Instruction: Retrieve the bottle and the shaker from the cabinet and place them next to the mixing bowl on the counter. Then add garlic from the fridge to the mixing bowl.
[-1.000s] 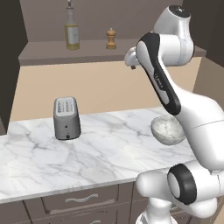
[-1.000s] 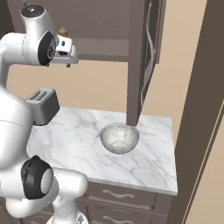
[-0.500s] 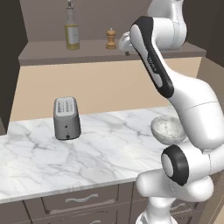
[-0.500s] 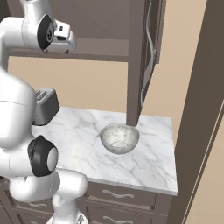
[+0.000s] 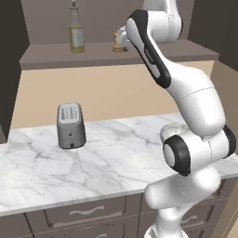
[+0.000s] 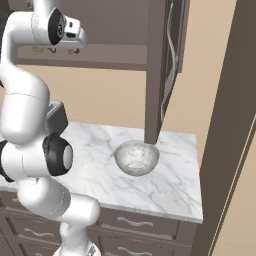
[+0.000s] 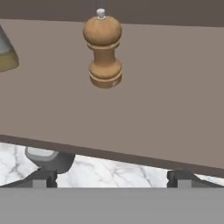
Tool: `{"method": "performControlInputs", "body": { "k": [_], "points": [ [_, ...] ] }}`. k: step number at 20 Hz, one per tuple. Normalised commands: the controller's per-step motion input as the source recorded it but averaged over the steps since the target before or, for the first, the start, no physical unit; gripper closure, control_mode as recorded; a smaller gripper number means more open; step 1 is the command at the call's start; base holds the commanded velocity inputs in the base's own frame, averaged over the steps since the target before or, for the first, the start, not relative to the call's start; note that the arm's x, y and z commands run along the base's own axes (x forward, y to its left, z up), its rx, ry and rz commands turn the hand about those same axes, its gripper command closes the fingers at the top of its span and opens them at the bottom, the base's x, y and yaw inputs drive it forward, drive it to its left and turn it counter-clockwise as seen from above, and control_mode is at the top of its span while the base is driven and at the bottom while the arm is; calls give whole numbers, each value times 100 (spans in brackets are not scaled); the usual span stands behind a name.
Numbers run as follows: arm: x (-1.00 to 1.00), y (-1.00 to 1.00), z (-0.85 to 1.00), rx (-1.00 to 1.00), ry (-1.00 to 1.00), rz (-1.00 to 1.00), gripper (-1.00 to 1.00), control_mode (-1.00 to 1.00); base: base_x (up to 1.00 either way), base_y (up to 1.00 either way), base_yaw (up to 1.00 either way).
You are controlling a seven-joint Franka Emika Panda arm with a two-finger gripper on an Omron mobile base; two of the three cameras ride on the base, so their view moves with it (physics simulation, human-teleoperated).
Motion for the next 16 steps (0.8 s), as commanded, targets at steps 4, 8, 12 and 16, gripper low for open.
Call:
{"method": "performControlInputs", "body": {
  "k": [4,8,12,16],
  "points": [
    [58,13,0,0,0,0,-100,-100,0,0,0],
    [46,2,0,0,-2,0,-100,-100,0,0,0],
    [33,0,0,0,-10,0,-100,-100,0,0,0],
    [19,3,-6,0,-16,0,-100,-100,0,0,0]
  ]
}}
